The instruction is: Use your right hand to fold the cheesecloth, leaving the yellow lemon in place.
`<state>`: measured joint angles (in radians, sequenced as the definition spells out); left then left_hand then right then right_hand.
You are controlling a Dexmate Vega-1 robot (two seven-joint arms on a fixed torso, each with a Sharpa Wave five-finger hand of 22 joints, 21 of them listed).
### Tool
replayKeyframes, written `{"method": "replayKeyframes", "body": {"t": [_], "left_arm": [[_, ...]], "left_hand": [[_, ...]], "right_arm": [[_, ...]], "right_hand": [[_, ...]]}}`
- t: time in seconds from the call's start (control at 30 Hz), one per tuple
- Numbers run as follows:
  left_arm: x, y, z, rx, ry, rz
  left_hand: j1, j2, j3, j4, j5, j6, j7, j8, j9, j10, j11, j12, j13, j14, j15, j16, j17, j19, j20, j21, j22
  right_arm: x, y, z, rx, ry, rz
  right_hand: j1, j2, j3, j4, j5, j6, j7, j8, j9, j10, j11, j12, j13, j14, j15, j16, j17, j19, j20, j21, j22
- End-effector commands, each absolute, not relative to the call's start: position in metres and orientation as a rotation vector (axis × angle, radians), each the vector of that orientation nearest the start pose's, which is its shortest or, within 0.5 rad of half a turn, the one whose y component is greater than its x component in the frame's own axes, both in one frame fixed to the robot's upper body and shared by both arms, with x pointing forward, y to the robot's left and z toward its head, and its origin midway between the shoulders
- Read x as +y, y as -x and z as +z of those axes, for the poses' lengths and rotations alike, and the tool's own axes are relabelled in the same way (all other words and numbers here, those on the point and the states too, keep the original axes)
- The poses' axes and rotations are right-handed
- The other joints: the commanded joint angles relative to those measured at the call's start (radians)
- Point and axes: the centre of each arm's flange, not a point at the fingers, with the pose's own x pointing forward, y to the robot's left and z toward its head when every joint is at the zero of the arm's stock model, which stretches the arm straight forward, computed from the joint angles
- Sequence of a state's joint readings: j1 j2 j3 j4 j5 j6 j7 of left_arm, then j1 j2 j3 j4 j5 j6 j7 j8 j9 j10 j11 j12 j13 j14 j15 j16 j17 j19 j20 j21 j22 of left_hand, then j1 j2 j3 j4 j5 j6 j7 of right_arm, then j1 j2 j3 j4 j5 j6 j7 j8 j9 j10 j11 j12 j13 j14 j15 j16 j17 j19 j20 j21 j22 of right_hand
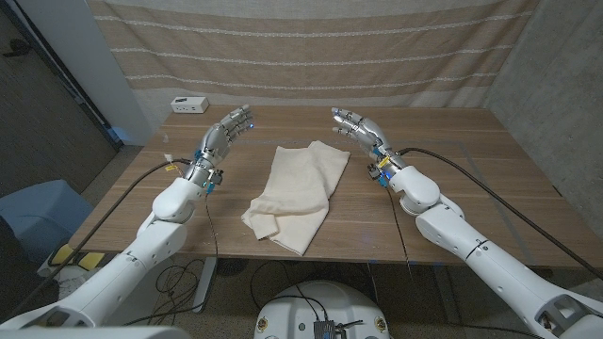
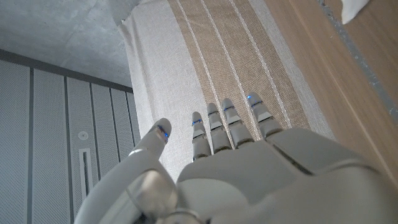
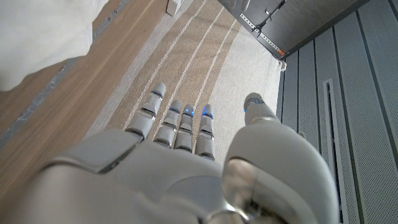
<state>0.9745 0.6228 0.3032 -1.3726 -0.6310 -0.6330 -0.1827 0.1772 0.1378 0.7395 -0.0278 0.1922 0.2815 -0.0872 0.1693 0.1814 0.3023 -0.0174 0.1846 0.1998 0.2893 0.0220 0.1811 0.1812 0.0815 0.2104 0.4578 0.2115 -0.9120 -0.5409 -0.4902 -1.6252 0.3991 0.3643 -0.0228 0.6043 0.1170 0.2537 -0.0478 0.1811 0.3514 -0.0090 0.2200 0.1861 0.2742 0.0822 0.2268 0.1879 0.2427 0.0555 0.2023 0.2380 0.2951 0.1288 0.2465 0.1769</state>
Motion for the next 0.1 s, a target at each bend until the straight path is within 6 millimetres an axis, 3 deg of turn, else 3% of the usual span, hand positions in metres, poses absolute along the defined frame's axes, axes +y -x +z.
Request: {"method": "replayKeyframes", "body": {"t": [0.03, 0.1], "left_arm": [[0.3336, -0.5918, -0.0304, -0.808, 0.035, -0.319], [0.3334, -0.5977, -0.0313, -0.777, 0.044, -0.315]], "left_hand": [[-0.001, -0.011, -0.006, 0.0, -0.002, -0.013, -0.002, 0.003, 0.001, -0.01, 0.0, 0.002, 0.001, -0.01, -0.001, -0.002, 0.004, -0.009, 0.003, 0.0, 0.003], [-0.002, -0.011, -0.007, 0.0, -0.003, -0.017, -0.003, 0.003, 0.001, -0.013, -0.001, 0.002, 0.001, -0.012, 0.001, -0.002, 0.004, -0.009, 0.003, 0.0, 0.003]], "right_arm": [[-0.2122, -0.5929, 0.0047, -0.868, 0.067, 0.266], [-0.2122, -0.5922, 0.0092, -0.91, 0.046, 0.275]], "right_hand": [[-0.035, -0.004, -0.011, 0.01, 0.002, 0.029, 0.004, -0.003, 0.0, 0.031, 0.004, 0.001, 0.003, 0.008, 0.0, 0.006, -0.002, -0.039, 0.01, -0.021, 0.003], [-0.04, -0.003, -0.01, 0.011, 0.003, 0.038, 0.009, -0.002, 0.0, 0.039, 0.006, 0.001, 0.003, 0.014, -0.004, 0.008, -0.004, -0.03, 0.019, -0.019, 0.003]]}}
